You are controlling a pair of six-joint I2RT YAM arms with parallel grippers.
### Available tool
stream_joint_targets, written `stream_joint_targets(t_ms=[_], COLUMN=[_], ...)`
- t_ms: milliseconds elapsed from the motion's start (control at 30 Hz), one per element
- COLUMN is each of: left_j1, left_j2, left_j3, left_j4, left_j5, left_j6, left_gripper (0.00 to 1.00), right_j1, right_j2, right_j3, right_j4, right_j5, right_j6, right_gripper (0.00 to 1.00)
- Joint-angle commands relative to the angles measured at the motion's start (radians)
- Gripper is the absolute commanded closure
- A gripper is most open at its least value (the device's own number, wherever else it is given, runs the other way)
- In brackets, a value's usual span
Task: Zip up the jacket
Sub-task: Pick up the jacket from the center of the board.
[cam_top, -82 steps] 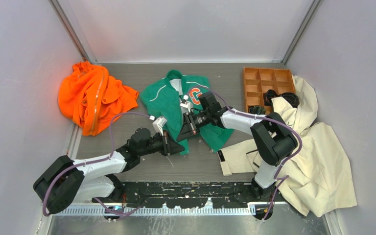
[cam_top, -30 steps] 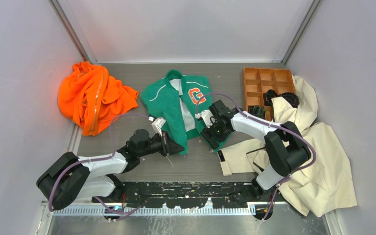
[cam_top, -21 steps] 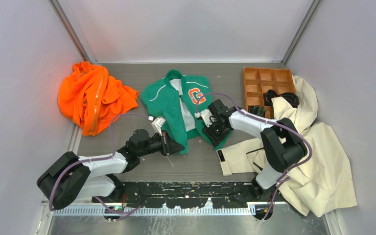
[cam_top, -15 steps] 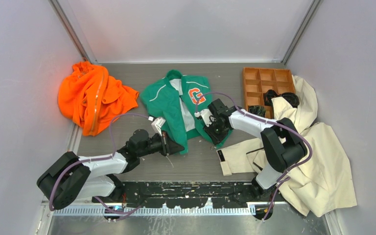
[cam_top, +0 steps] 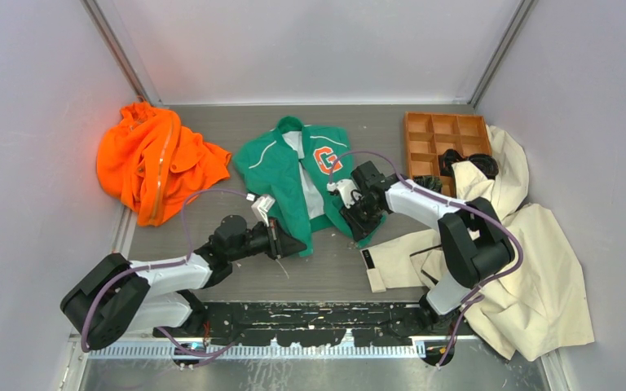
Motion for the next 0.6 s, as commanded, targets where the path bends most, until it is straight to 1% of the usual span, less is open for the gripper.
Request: stream_joint_targets(t_ms=[0, 200, 300, 433, 567], left_j1=[0.005, 0.005, 0.005, 0.005, 0.005], left_j2=[-0.028, -0.037, -0.043, -0.039, -0.04], left_j3=[0.017, 0.011, 0.009, 0.012, 0.012], left_j4=[0.046, 0.045, 0.041, 0.044, 0.051], left_j5=[0.018, 0.018, 0.018, 0.019, 0.022], left_j6=[0.007, 0.003, 0.003, 0.003, 0.001], left_gripper=[1.0, 1.0, 1.0, 1.0, 1.0], right_j1=[-0.002, -0.001, -0.002, -0.001, -0.002], right_j2=[-0.002, -0.001, -0.008, 0.007, -0.004], right_j3=[0.046, 0.052, 0.047, 0.056, 0.065], right_j4=[-0.025, -0.033, -0.029, -0.04, -0.055], right_j5=[-0.024, -0.024, -0.026, -0.04, -0.1], right_j6=[0.006, 0.008, 0.008, 0.007, 0.0], right_gripper=[0.68, 0.63, 0.64, 0.75, 0.92])
